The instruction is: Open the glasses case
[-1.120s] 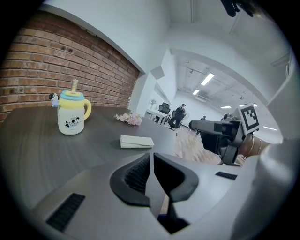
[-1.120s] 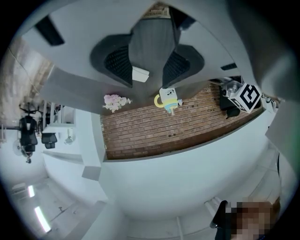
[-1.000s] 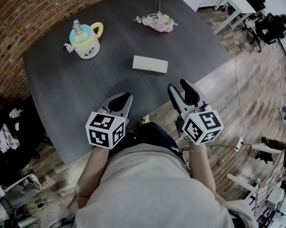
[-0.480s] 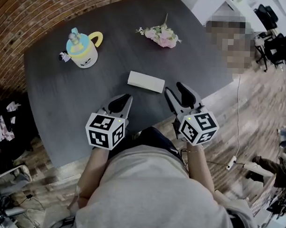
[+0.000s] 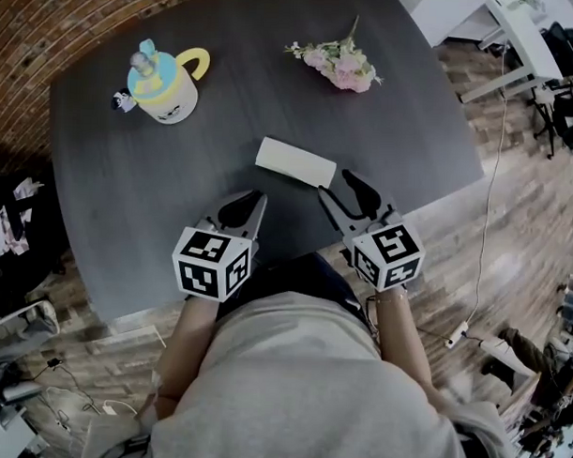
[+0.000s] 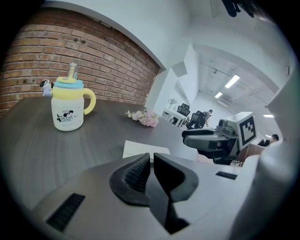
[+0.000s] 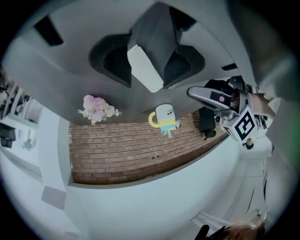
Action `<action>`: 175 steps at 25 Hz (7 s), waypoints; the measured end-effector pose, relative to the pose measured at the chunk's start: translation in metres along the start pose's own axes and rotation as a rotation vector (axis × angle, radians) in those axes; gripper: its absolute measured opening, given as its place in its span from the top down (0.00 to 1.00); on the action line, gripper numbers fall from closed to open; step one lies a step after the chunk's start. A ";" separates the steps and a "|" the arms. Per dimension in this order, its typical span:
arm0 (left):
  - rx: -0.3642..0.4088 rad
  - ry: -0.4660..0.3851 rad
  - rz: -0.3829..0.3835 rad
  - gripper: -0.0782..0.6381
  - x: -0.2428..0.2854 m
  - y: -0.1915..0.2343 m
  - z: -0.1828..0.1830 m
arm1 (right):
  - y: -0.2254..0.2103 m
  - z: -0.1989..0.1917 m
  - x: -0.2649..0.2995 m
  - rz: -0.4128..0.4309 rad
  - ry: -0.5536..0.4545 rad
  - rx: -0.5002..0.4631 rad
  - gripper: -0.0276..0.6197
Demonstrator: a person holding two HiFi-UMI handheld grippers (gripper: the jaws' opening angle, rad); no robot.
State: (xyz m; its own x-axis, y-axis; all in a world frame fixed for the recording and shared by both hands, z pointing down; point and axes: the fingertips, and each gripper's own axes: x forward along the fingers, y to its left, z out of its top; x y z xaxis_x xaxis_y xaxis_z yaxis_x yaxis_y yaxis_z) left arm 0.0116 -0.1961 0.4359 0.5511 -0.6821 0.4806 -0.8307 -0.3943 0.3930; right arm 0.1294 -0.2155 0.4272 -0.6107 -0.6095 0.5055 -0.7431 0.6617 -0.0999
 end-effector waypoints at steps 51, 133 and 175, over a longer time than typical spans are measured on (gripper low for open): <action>-0.029 0.021 0.031 0.83 0.016 0.003 -0.012 | -0.027 -0.037 0.049 0.113 0.180 -0.375 0.83; 0.090 0.003 -0.055 0.83 0.002 -0.028 -0.005 | 0.047 -0.007 -0.010 0.132 -0.071 0.216 0.95; 0.096 0.015 -0.060 0.84 0.003 -0.026 -0.009 | 0.042 -0.011 -0.010 0.134 -0.071 0.259 0.95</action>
State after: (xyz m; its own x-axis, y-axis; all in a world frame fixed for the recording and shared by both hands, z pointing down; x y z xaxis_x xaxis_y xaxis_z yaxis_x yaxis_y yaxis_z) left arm 0.0359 -0.1826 0.4343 0.6009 -0.6461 0.4707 -0.7993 -0.4919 0.3453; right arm 0.1074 -0.1773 0.4270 -0.7191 -0.5593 0.4124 -0.6939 0.6109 -0.3813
